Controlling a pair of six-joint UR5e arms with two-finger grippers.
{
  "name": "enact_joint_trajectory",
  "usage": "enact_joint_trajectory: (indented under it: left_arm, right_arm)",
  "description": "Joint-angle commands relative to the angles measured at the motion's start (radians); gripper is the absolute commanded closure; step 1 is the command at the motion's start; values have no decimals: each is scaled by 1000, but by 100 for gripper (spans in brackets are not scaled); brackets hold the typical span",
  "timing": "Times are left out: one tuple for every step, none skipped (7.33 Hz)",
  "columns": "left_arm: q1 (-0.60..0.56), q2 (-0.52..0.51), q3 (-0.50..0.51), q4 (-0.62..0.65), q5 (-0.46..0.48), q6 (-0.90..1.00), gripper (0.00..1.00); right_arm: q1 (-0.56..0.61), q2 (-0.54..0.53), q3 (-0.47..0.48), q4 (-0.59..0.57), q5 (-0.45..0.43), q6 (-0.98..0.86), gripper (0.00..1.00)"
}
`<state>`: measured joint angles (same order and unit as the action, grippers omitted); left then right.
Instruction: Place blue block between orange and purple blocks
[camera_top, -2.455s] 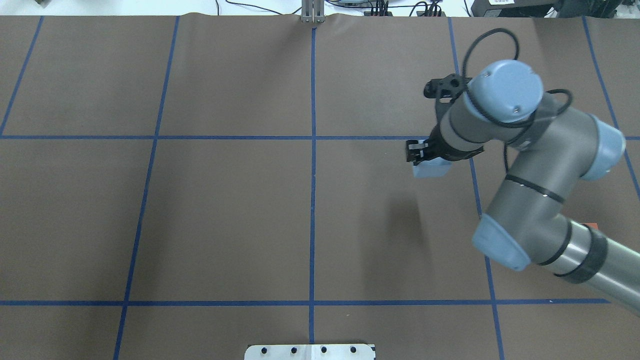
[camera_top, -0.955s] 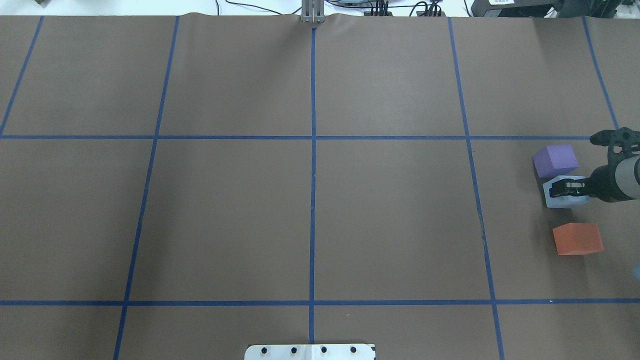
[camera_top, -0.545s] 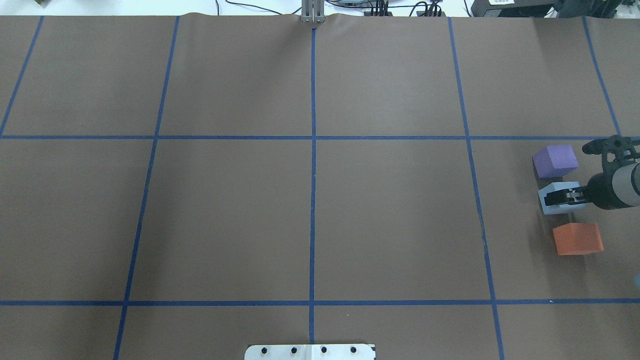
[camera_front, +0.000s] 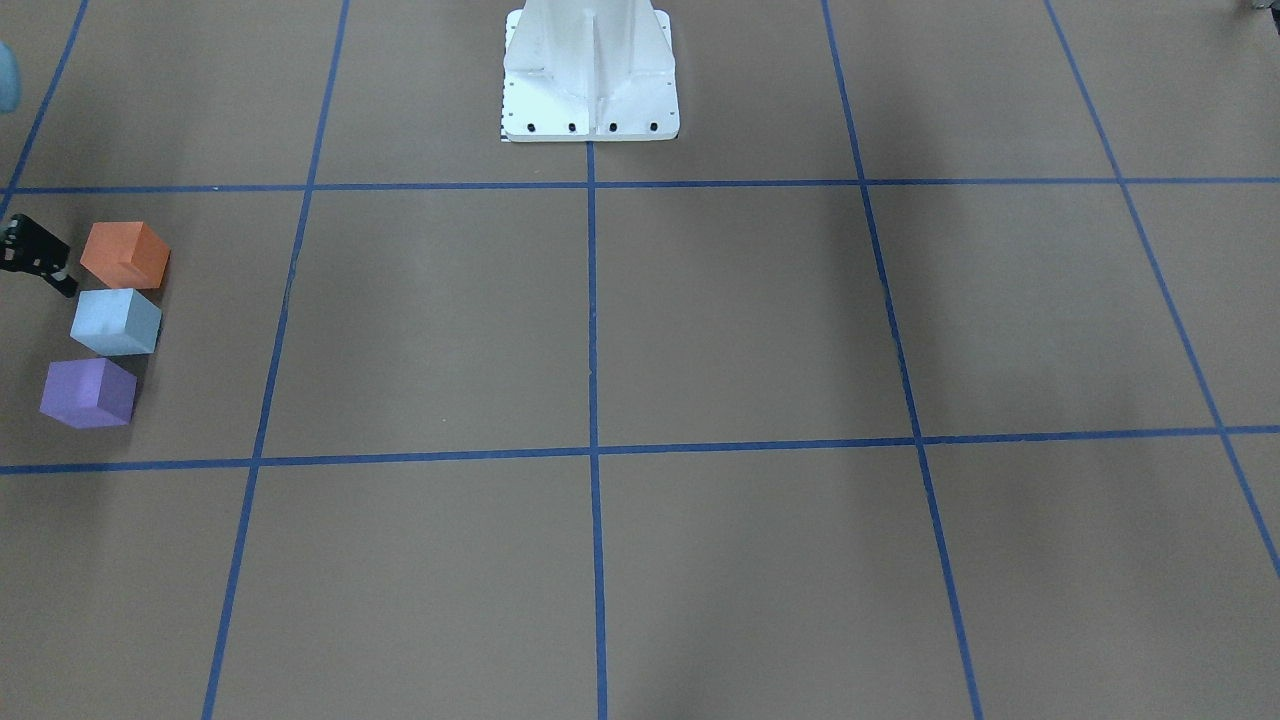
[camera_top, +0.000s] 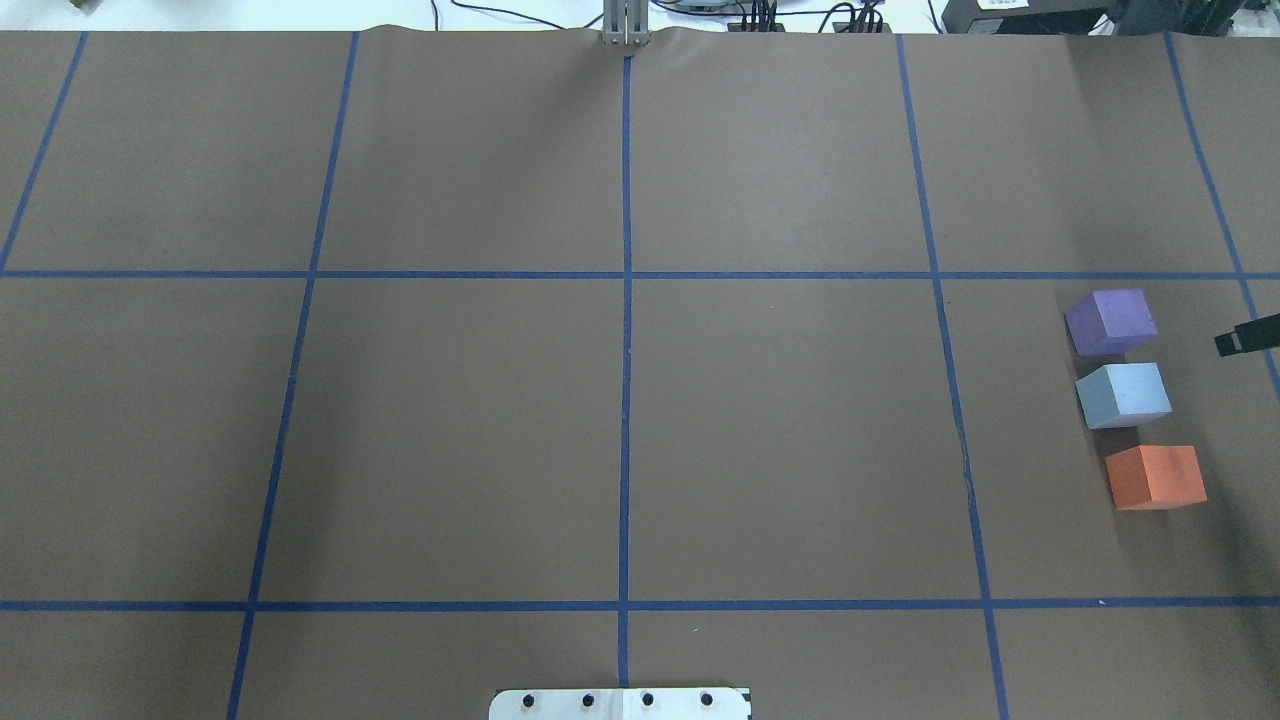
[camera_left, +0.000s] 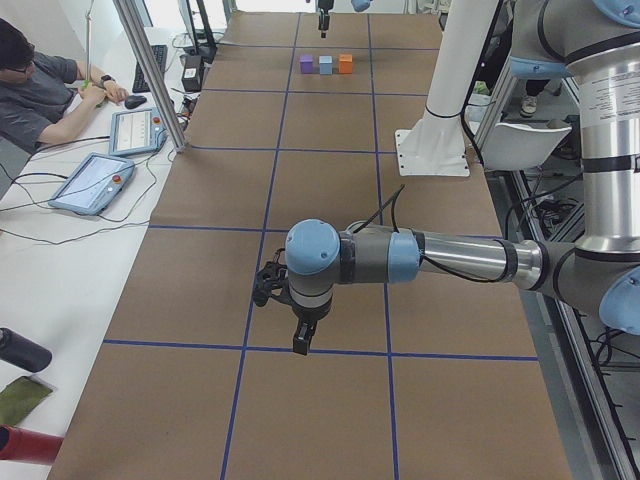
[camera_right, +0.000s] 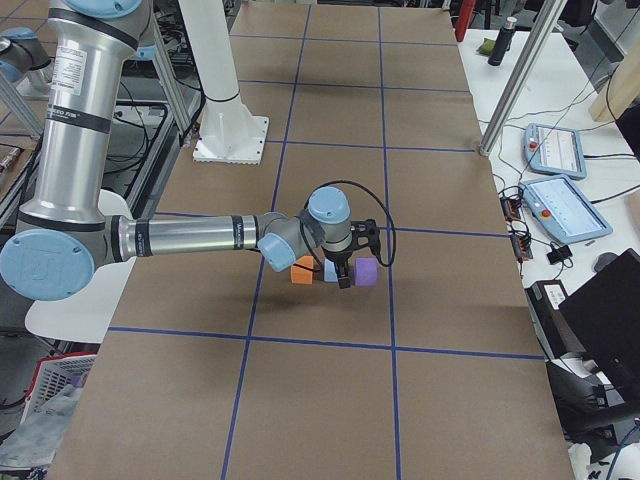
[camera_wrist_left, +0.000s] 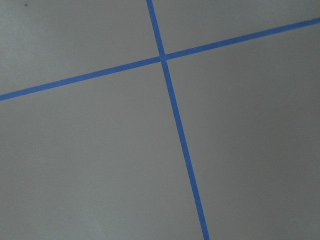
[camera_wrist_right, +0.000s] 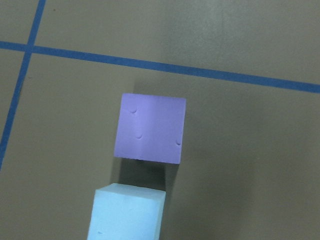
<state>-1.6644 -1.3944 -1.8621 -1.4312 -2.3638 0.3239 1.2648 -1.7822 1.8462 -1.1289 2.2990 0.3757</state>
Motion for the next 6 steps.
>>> enact_joint_trajectory:
  left_arm:
    - [0, 0, 1, 0, 1, 1, 0]
    - [0, 0, 1, 0, 0, 1, 0]
    - [0, 0, 1, 0, 0, 1, 0]
    - [0, 0, 7, 0, 0, 3, 0]
    - [0, -2, 9, 0, 0, 6, 0]
    - [0, 0, 15, -2, 1, 13, 0]
  right_arm:
    - [189, 24, 80, -348, 14, -391, 0]
    - [226, 3, 71, -389, 14, -453, 0]
    - [228, -20, 68, -388, 14, -452, 0]
    - [229, -29, 67, -388, 14, -449, 0]
    - [229, -34, 68, -388, 14, -449, 0]
    - [229, -34, 68, -390, 16, -448, 0]
